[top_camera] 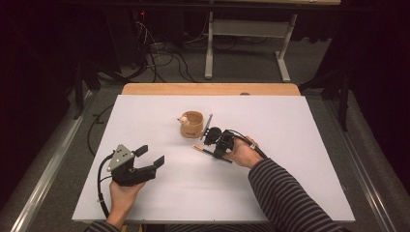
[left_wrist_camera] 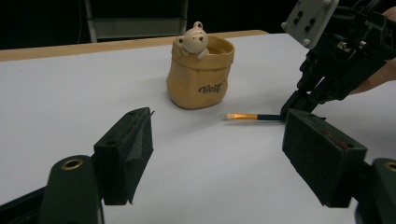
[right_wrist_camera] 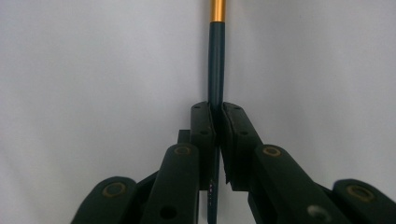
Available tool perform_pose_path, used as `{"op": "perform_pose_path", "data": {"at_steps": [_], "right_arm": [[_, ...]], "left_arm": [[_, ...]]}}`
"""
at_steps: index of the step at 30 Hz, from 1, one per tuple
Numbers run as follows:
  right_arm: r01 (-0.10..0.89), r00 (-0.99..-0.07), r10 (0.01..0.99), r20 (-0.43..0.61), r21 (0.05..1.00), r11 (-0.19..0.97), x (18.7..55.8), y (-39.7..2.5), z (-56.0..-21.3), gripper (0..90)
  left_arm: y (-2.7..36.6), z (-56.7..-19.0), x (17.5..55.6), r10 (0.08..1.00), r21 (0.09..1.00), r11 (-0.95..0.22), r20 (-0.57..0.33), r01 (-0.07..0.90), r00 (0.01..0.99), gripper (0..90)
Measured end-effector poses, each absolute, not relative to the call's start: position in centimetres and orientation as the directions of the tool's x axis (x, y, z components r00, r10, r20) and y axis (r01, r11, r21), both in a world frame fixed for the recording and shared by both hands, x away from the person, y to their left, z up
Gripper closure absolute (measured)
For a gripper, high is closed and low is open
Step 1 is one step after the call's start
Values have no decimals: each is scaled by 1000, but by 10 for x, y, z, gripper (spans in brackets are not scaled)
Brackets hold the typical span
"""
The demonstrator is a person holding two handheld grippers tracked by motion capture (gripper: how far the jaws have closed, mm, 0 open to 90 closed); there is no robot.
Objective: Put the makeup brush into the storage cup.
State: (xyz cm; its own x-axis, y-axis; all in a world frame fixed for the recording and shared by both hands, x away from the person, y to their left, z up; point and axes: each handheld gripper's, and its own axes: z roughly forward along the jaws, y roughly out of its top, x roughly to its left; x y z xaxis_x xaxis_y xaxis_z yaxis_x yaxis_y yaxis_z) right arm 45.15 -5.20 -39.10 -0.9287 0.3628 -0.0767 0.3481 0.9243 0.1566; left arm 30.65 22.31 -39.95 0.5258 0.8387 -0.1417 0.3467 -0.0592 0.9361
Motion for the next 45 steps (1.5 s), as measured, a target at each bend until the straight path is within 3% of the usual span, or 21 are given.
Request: {"op": "perform_pose_path", "data": {"at_steps": [45], "right_arm": [[388, -901, 434, -27, 401, 830, 433, -96, -353, 861]], "left_arm": [[222, -400, 307, 838, 935, -60, -143, 349, 527, 250]]}}
